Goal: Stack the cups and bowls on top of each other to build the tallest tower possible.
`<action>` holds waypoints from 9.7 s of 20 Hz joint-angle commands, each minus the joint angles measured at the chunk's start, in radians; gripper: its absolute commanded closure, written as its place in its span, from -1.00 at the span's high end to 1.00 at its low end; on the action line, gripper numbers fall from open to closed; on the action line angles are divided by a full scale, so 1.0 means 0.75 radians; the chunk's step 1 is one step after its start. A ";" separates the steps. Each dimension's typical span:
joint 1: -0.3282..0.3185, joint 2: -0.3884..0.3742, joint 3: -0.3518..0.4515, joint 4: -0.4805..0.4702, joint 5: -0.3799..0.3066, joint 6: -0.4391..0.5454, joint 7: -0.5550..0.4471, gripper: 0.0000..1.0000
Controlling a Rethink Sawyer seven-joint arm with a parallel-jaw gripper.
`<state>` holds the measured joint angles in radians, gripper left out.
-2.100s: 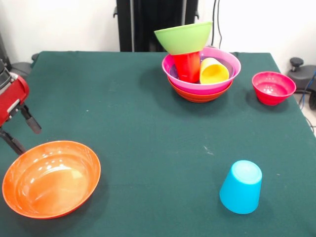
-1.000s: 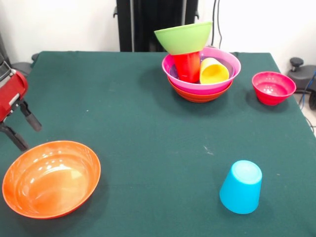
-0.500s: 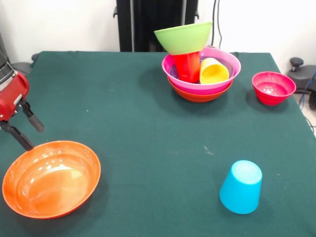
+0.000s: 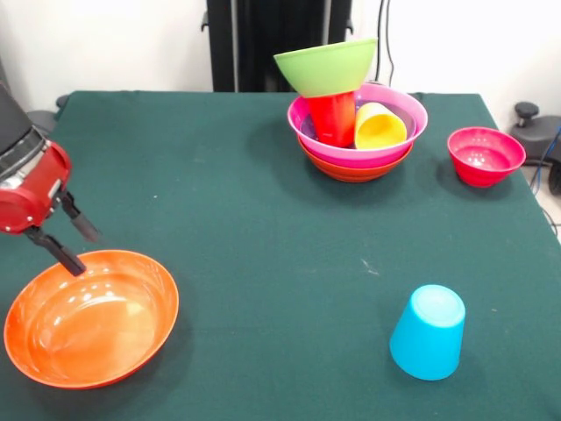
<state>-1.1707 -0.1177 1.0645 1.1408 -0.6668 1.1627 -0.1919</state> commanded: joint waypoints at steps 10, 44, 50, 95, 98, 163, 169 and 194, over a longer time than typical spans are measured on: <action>0.089 0.117 -0.117 -0.157 -0.056 0.050 -0.298 1.00; 0.129 -0.007 -0.219 -0.152 -0.041 0.233 -0.234 1.00; 0.114 -0.035 -0.219 -0.125 -0.025 0.245 -0.240 1.00; 0.016 0.071 -0.126 -0.009 -0.027 0.041 -0.535 1.00; 0.016 0.071 -0.127 -0.010 -0.027 0.035 -0.554 1.00; 0.046 -0.176 -0.274 0.126 0.000 -0.117 -0.170 -1.00; -0.129 -0.536 -0.220 0.576 0.091 -0.232 0.056 -1.00; -0.264 -0.982 0.099 1.650 0.372 -1.360 0.819 -1.00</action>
<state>-1.4575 -0.7781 1.0991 2.1456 -0.3803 0.3567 0.0494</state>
